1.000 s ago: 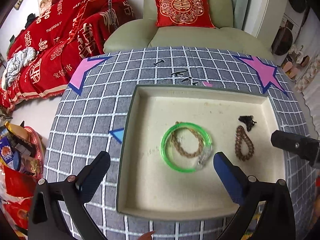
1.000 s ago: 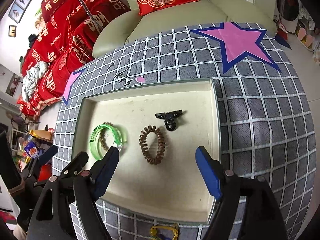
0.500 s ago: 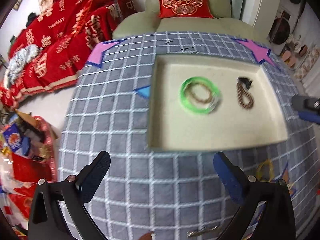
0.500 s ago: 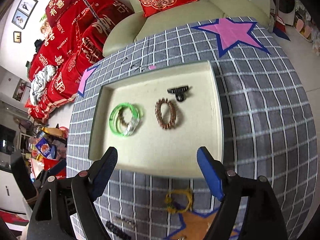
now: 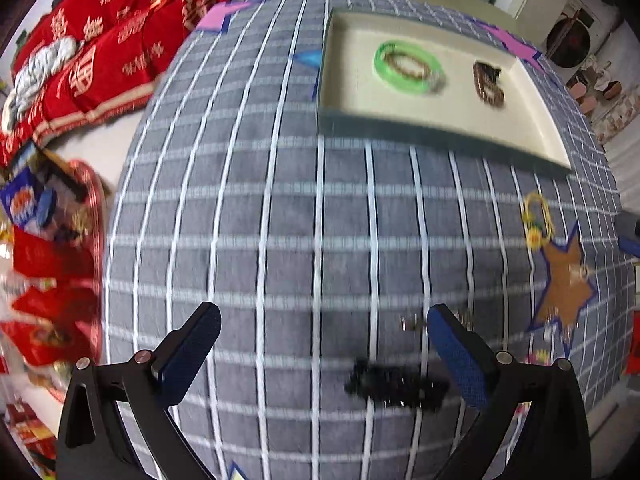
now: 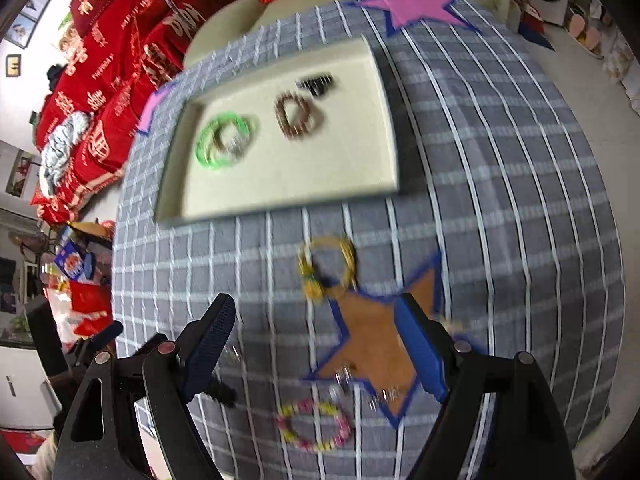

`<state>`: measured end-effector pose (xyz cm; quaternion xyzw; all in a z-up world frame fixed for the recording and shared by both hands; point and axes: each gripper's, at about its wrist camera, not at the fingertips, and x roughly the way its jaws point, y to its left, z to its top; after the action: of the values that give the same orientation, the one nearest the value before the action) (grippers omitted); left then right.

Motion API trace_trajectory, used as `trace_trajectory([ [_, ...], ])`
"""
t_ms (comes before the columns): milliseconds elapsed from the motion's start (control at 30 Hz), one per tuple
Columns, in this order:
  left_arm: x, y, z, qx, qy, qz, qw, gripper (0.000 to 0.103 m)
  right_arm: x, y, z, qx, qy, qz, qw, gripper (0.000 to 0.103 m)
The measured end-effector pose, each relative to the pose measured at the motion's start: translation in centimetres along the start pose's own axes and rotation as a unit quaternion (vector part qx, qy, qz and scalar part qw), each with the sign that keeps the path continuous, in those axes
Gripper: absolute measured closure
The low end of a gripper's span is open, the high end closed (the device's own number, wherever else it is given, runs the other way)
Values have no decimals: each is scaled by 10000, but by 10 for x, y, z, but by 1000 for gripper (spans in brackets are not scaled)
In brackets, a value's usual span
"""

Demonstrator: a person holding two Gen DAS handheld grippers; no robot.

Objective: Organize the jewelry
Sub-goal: 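Move left gripper to the black beaded hair clip while right gripper approaches the pastel beaded bracelet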

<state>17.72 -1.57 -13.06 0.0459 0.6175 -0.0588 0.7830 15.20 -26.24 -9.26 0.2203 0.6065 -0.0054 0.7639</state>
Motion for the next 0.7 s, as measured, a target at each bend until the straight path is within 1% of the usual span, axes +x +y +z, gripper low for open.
trace_trajectory([
  [133,8,11,-25,-369,398,-170,9984,0,6,-11,-33,142,218,-150,9995,19],
  [267,17,16,-44,-722,716,-296,9944,0,13,-19,-64,266,438,-321,9982,19],
  [400,24,24,-55,-1149,876,-373,9888,0,22,-25,-88,415,617,-424,9963,19],
  [500,31,32,-62,-1508,1011,-494,9821,0,31,-26,-100,465,739,-559,9946,19],
  [700,43,43,-76,-1846,1096,-522,9753,0,46,-25,-115,506,811,-776,9924,19],
])
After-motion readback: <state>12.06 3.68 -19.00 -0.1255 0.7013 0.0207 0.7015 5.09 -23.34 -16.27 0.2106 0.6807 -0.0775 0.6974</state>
